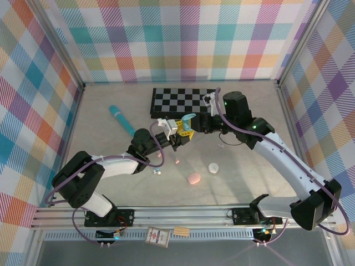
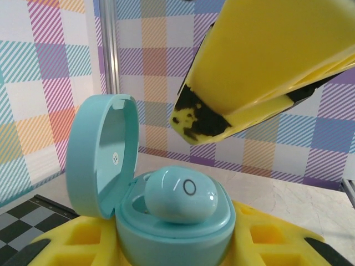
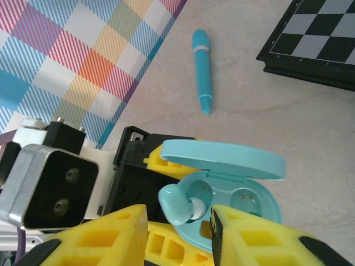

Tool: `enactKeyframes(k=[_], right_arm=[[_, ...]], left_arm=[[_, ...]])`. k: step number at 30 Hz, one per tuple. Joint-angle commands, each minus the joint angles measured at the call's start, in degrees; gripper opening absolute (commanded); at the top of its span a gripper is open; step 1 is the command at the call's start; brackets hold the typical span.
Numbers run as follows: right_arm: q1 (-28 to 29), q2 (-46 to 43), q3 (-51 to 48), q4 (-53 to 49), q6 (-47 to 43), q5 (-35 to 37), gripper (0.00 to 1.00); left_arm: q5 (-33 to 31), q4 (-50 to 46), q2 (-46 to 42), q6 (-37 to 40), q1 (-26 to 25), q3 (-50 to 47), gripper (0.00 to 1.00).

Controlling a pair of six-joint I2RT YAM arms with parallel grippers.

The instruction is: Insert the wireless bluetooth earbuds into the charging case

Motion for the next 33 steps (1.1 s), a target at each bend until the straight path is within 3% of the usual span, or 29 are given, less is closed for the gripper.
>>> enactKeyframes(k=[1, 11, 19, 33], right_arm=[[2.0, -0.4, 3.2, -3.3, -4.1, 2.5, 0.38], [7.3, 4.9, 11.1, -13.0, -11.4, 14.4, 0.43], [8.2, 7.2, 12.4, -13.7, -12.4, 15.4, 0.43], [8.3, 7.5, 12.5, -13.7, -9.6, 16.6, 0.26]], left_arm=[[0.2, 3.7, 0.8, -0.9, -0.5, 1.3, 0.27], [-0.1, 3.3, 0.9, -0.5, -0.4, 0.7, 0.27], [0.0, 2.4, -0.1, 0.4, -0.5, 0.4, 0.27], [0.4, 2.1, -0.8, 0.5, -0.5, 0.4, 0.27]])
